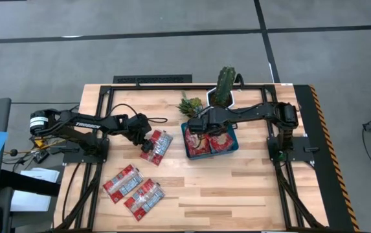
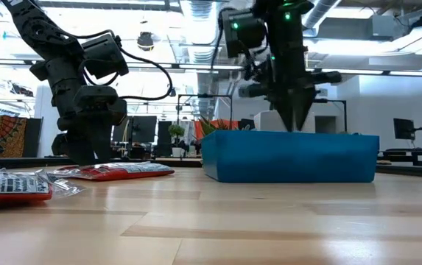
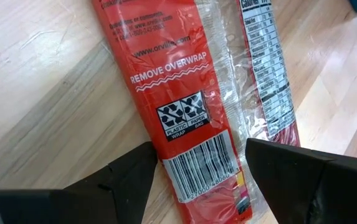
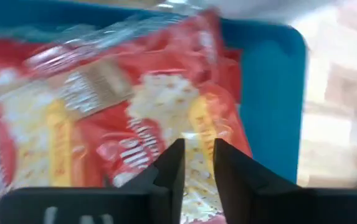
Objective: Sort popcorn bags into baskets
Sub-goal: Put the red popcorn bag into the blue container
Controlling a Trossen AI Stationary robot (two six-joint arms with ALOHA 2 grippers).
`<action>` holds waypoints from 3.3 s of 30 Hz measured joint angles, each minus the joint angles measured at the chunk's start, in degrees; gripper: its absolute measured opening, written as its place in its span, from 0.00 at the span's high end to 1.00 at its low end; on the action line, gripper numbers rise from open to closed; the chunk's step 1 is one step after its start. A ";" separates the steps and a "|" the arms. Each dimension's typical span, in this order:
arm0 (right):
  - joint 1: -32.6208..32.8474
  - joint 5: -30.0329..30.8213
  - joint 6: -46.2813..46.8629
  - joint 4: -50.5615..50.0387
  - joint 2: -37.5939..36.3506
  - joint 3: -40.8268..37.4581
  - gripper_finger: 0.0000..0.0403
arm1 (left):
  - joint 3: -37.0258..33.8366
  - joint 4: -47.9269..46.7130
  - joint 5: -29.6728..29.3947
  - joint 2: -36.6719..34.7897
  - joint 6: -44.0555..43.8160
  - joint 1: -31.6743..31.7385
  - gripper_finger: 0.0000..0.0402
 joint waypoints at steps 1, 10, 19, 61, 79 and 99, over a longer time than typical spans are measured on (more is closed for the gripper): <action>0.21 0.01 -3.57 1.92 -0.17 0.25 0.69 | 0.00 0.00 0.02 0.00 0.10 0.00 0.39; 0.85 -0.01 -25.82 20.90 0.60 0.34 0.63 | 0.00 0.00 -0.33 0.00 -1.04 0.00 0.39; -2.39 -1.48 -30.94 21.69 3.95 0.37 0.75 | 0.02 -0.04 -0.53 0.00 -2.23 -0.02 0.39; 11.38 9.14 -23.23 3.44 -3.42 11.88 0.82 | -0.05 1.71 -16.38 -0.05 -11.04 -8.69 0.39; 13.67 10.73 -28.85 16.52 -3.50 11.86 0.82 | -0.12 6.16 -16.19 4.79 -18.42 -13.53 0.98; 14.48 8.84 -17.30 28.41 -4.93 11.82 0.37 | -0.11 1.30 -25.43 -22.28 -23.04 -13.70 1.00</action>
